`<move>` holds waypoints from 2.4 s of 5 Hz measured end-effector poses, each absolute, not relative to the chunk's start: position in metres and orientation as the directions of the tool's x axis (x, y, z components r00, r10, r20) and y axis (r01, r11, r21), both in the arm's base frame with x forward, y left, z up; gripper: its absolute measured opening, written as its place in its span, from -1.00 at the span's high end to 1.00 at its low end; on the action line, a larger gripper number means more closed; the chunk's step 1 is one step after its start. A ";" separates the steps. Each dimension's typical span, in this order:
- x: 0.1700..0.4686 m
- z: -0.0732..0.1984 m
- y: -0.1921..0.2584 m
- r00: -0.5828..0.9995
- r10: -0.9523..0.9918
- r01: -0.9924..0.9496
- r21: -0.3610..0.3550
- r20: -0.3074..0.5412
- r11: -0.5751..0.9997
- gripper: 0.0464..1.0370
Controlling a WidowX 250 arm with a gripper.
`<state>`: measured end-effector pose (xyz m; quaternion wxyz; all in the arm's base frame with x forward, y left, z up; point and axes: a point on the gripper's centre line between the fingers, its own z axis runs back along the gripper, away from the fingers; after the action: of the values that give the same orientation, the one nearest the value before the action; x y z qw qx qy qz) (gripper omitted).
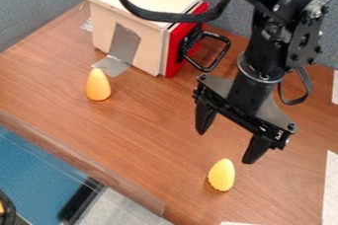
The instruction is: Put the orange object on top of the drawer
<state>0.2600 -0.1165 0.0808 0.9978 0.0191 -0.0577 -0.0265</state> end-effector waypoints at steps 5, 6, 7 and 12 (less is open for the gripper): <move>0.264 0.065 0.007 0.993 0.088 -0.093 0.062 0.078 0.994 -0.93; 0.273 0.067 0.028 0.990 0.084 -0.090 0.046 0.115 0.995 -0.93; 0.282 0.059 0.053 0.990 0.090 -0.095 0.043 0.112 0.995 -0.93; 0.296 0.019 0.114 0.990 0.140 -0.140 0.070 -0.005 0.988 -0.93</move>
<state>0.2962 0.1136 0.0191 0.9969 0.0348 0.0051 0.0702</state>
